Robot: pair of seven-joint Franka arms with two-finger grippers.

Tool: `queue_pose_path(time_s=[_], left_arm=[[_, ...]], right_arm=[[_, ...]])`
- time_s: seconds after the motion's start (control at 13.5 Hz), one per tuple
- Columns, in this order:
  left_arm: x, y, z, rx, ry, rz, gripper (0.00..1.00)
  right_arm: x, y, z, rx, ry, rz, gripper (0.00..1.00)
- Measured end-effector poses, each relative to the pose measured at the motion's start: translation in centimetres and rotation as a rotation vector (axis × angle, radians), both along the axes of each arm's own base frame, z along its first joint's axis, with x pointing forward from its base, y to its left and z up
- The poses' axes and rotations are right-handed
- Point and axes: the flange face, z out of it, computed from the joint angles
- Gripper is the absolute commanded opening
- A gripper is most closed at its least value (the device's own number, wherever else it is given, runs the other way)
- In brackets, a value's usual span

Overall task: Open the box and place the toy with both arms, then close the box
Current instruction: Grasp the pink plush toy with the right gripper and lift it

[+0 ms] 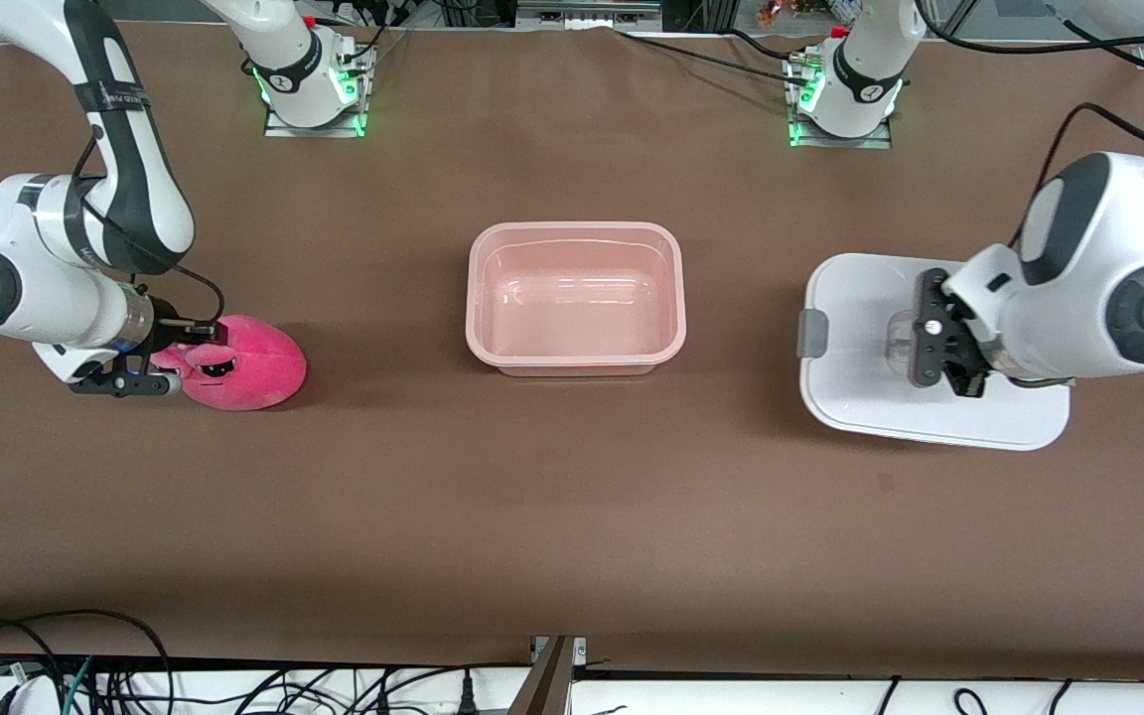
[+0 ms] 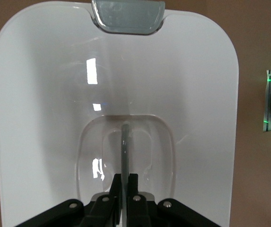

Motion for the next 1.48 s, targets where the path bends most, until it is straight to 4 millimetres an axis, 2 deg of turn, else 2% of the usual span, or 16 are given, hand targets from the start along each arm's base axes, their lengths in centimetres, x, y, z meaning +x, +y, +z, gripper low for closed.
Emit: queue_pose_path(time_s=[0.15,0.22,0.52,0.82,1.19,1.48], left_arm=[[0.0,1.6,-0.1,-0.013,0.015,-0.026,0.0],[-0.1,1.6,-0.6,-0.015,0.027,-0.037,0.0],[-1.1,0.8,-4.7,-0.017,0.113,-0.062,0.0],[-1.6,-1.2,-4.9,-0.028,0.121,-0.097,0.0],[-1.8,-1.6,-4.7,-0.029,0.128,-0.103,0.0],[-1.8,-1.6,-4.7,-0.028,0.129,-0.103,0.0]], right_arm=[[0.1,0.0,0.0,0.0,-0.006,0.0,0.0],[0.1,0.0,0.1,0.0,-0.009,0.0,0.0],[0.2,0.0,0.2,0.0,-0.015,0.0,0.0],[0.2,0.5,1.5,0.001,-0.035,0.008,0.0],[-0.8,3.9,5.7,-0.023,-0.045,-0.017,0.0],[-1.8,10.2,7.5,-0.101,-0.062,-0.104,0.0]])
